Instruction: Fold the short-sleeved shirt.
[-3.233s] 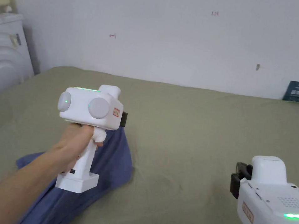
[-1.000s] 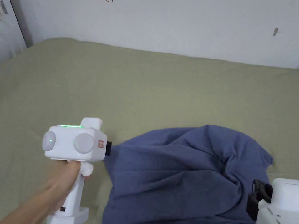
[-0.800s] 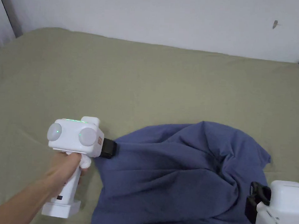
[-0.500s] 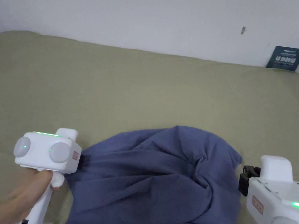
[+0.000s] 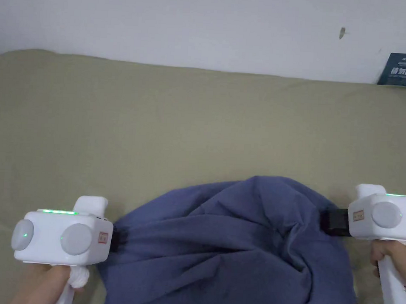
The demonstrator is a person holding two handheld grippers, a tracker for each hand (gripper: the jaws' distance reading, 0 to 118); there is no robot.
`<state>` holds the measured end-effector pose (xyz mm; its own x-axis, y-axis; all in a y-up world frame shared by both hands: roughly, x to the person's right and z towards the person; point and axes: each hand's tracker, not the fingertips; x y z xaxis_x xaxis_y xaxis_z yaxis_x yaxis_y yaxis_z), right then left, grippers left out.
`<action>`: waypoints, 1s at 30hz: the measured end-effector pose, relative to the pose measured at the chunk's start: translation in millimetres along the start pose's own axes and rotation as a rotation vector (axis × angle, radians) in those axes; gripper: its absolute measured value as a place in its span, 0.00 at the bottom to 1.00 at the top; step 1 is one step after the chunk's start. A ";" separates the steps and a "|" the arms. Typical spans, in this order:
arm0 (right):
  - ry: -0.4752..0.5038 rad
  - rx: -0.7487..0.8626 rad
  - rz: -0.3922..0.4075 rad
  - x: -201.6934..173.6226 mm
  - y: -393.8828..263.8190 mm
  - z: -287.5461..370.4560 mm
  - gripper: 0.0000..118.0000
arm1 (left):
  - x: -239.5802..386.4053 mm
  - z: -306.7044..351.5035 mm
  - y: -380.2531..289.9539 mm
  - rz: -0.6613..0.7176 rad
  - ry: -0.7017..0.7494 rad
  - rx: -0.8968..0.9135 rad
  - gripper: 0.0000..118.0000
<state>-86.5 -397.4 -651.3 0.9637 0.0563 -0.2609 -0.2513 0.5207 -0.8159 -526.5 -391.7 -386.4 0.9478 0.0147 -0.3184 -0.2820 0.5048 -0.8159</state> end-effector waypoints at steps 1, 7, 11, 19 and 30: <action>0.015 0.013 0.005 -1.7 -9.1 0.8 0.91 | -1.0 -1.1 -0.2 0.001 0.000 0.003 0.04; 0.090 0.081 0.012 0.3 -34.5 66.5 0.03 | 1.3 5.1 2.2 -0.001 0.006 0.004 0.04; 0.064 0.161 0.005 37.6 -41.9 83.5 0.03 | -15.9 41.6 11.3 0.031 -0.017 0.036 0.04; 0.038 0.345 -0.080 89.2 -47.6 212.4 0.03 | -50.7 173.5 31.1 0.001 0.073 0.201 0.04; -0.054 0.585 -0.041 90.6 1.8 362.6 0.03 | -21.2 323.8 102.2 -0.040 0.202 0.486 0.04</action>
<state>33.0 -82.5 -489.3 0.9786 0.0620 -0.1961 -0.1376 0.9059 -0.4004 -527.2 -60.9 -306.7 0.8953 -0.1553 -0.4174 -0.0992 0.8441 -0.5269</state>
